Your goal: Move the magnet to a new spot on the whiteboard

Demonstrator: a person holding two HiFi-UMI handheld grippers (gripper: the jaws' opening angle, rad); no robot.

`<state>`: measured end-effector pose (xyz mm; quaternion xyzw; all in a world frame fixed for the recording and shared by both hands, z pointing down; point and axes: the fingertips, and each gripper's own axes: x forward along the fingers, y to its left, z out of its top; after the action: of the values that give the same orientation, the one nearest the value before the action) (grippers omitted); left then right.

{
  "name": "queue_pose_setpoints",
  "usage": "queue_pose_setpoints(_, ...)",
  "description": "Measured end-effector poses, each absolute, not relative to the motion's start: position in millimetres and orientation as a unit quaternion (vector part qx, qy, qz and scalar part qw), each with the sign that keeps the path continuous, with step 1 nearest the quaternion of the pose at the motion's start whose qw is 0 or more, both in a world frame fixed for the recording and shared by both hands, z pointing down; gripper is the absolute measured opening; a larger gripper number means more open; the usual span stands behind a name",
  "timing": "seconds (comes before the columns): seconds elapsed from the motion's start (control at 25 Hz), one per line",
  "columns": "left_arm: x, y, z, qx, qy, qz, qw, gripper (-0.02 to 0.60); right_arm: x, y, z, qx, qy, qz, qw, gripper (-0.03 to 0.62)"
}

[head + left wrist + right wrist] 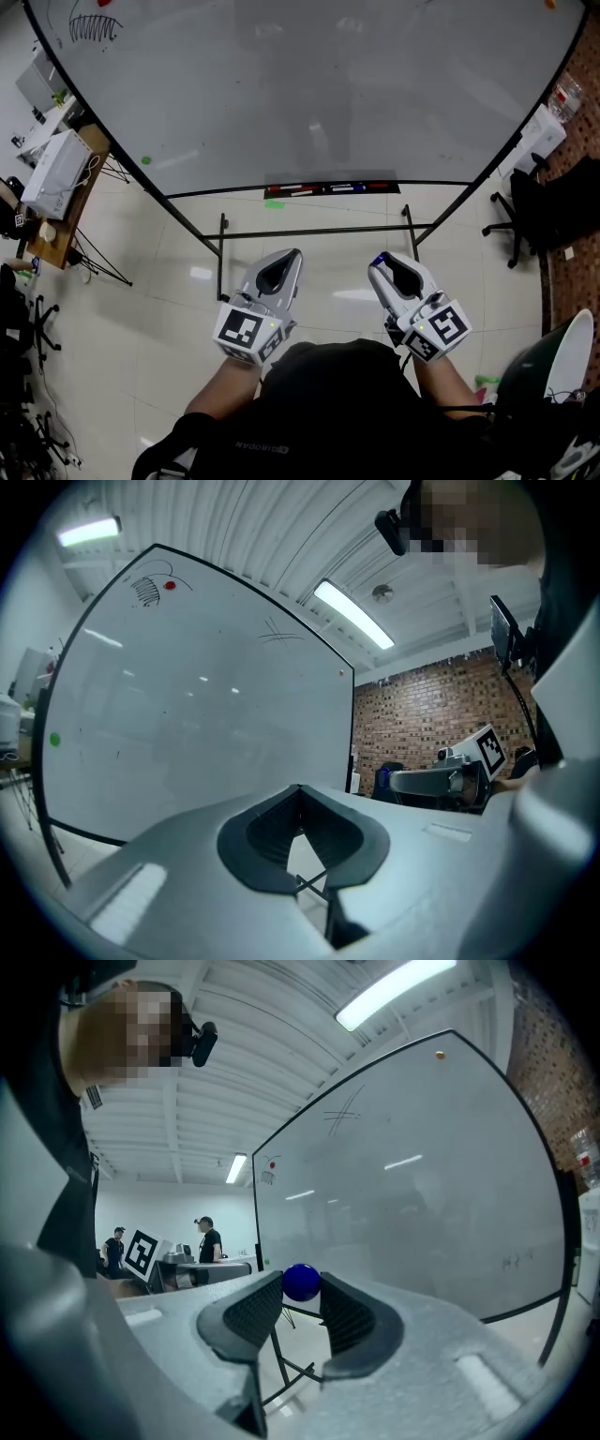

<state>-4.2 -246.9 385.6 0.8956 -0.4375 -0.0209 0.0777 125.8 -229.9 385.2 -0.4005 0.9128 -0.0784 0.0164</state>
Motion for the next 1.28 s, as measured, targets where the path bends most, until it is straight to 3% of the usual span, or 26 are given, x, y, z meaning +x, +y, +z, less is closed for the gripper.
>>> queue_pose_setpoints(0.84, 41, -196, 381, 0.877, -0.467, -0.030, 0.110, 0.015, 144, -201, 360, -0.356, 0.934, -0.004, -0.016, 0.112)
queue_pose_setpoints(1.28, 8, -154, 392, 0.839, -0.535, -0.005, 0.098, 0.015, 93, -187, 366, -0.293, 0.955, 0.030, -0.037, 0.112)
